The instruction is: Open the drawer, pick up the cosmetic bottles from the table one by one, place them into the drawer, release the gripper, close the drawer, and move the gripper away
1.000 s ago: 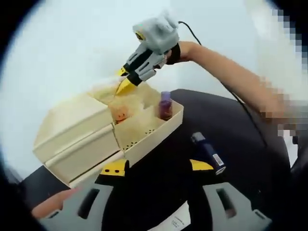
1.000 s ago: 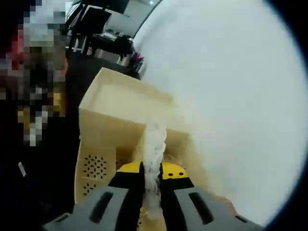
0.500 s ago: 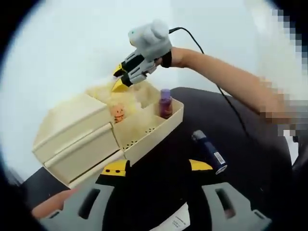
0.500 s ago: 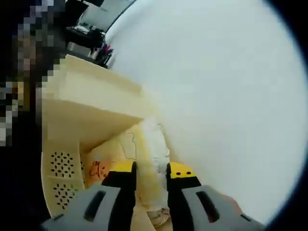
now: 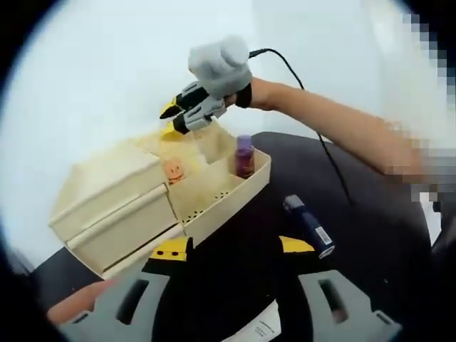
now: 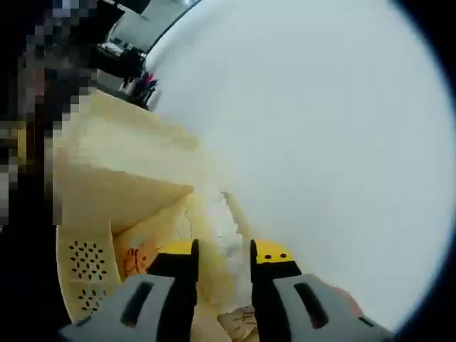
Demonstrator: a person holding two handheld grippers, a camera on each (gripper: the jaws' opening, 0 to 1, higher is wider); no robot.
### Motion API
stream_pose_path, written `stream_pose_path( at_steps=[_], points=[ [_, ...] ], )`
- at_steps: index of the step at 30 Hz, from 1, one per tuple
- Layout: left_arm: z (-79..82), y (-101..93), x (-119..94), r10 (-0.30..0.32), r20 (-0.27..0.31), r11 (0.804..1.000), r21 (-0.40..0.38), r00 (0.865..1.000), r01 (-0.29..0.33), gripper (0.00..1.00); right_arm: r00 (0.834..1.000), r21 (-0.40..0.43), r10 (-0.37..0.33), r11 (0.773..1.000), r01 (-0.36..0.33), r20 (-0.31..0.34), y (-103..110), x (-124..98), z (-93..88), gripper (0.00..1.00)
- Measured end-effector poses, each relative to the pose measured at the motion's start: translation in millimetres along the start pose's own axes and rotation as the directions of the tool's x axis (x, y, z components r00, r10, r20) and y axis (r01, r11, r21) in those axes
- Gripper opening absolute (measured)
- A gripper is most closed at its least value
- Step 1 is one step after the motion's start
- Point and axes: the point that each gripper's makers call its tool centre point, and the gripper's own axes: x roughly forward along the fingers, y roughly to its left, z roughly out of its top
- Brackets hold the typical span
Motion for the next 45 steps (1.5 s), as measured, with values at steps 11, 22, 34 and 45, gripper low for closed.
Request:
stream_pose_path(
  at_steps=[11, 22, 34, 45],
  points=[
    [13.8, 6.5, -13, 0.021, 0.046, 1.0, -0.006, 0.999, -0.021, 0.41, 0.995, 0.178, 0.027, 0.983, -0.043, 0.094, -5, -59, 27.6, 0.34],
    [18.5, 4.7, -29, 0.053, 0.043, 0.998, 0.034, 0.998, -0.054, 0.43, 0.993, 0.189, 0.029, 0.981, -0.051, 0.117, -9, -132, 46.1, 0.47],
    [28.1, -11.9, -32, 0.05, 0.023, 0.998, 0.048, 0.998, -0.051, 0.45, 0.992, 0.138, 0.068, 0.987, -0.083, 0.111, 9, -182, 58.8, 0.44],
    [34.5, -17.3, -31, 0.082, 0.002, 0.992, 0.094, 0.997, -0.081, 0.45, 0.995, 0.205, 0.095, 0.974, -0.101, 0.04, 54, -239, 15.3, 0.44]
  ],
)
